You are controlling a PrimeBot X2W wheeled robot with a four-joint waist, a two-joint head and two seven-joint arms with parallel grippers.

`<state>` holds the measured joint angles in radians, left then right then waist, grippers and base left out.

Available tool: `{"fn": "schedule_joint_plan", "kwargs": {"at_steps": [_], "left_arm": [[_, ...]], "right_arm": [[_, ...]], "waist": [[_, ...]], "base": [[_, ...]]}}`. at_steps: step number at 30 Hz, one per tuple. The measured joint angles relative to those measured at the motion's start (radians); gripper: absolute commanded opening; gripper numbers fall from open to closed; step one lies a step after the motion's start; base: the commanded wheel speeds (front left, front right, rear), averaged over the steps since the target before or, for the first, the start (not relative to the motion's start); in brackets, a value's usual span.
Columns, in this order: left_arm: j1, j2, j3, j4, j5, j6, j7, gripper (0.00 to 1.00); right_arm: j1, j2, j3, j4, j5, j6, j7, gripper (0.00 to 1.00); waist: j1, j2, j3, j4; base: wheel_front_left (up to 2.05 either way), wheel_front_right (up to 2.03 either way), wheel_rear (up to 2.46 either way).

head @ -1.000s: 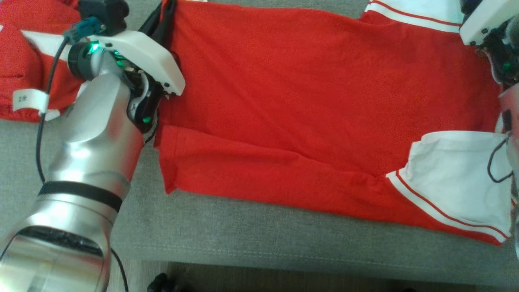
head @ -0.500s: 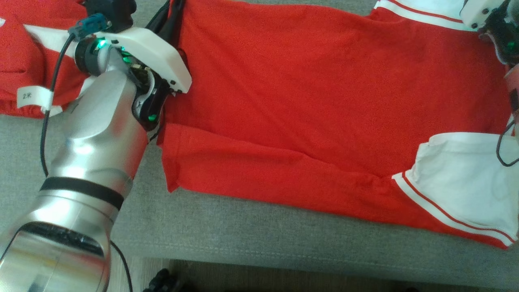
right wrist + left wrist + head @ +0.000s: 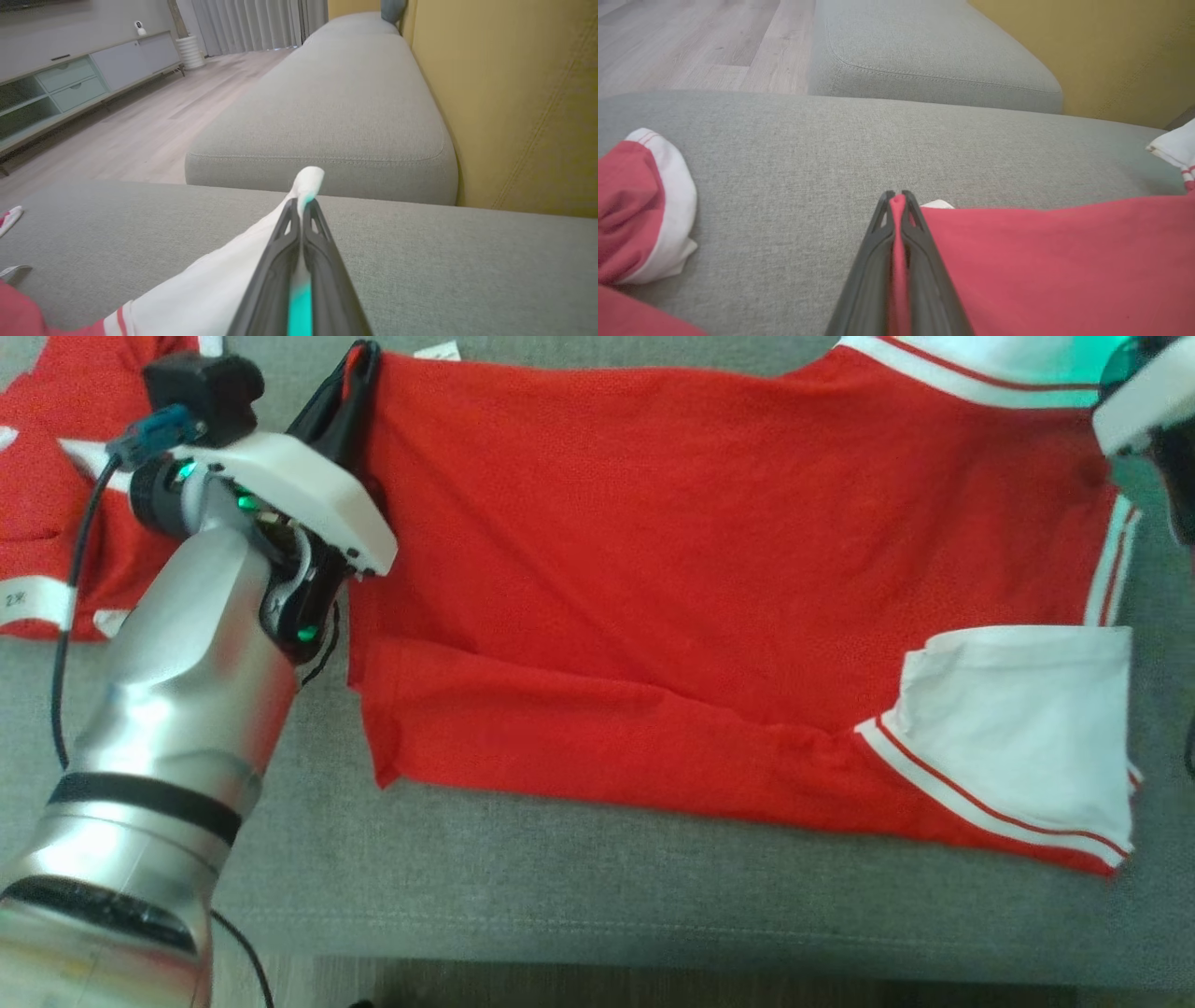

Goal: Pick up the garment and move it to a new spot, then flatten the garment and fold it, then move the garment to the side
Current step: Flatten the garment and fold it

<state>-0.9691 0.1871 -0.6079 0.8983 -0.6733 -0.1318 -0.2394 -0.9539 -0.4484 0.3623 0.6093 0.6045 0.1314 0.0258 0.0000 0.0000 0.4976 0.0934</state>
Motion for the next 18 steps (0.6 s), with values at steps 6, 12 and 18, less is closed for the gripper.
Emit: {"fn": "schedule_joint_plan", "kwargs": {"at_steps": [6,12,18], "left_arm": [[0.043,0.033,0.004,-0.060,0.001,0.002,-0.009,0.00],[0.137,0.072,0.008,-0.169,0.003,0.019,-0.010,0.00],[0.280,0.107,0.026,-0.286,-0.001,0.053,-0.010,0.00]], "right_arm": [[0.119,-0.030,-0.040,-0.159,0.004,0.000,-0.006,0.00],[0.319,-0.032,-0.110,-0.319,0.018,0.000,0.049,0.00],[0.541,0.008,-0.147,-0.436,0.048,0.000,0.109,0.00]], "waist": [[0.0000,0.0000,-0.038,-0.019],[0.0000,0.0000,-0.074,-0.040],[-0.0001,0.0000,-0.100,-0.060]], "base": [[0.00,0.00,0.00],[0.00,0.00,0.00],[0.00,0.00,0.00]]}}
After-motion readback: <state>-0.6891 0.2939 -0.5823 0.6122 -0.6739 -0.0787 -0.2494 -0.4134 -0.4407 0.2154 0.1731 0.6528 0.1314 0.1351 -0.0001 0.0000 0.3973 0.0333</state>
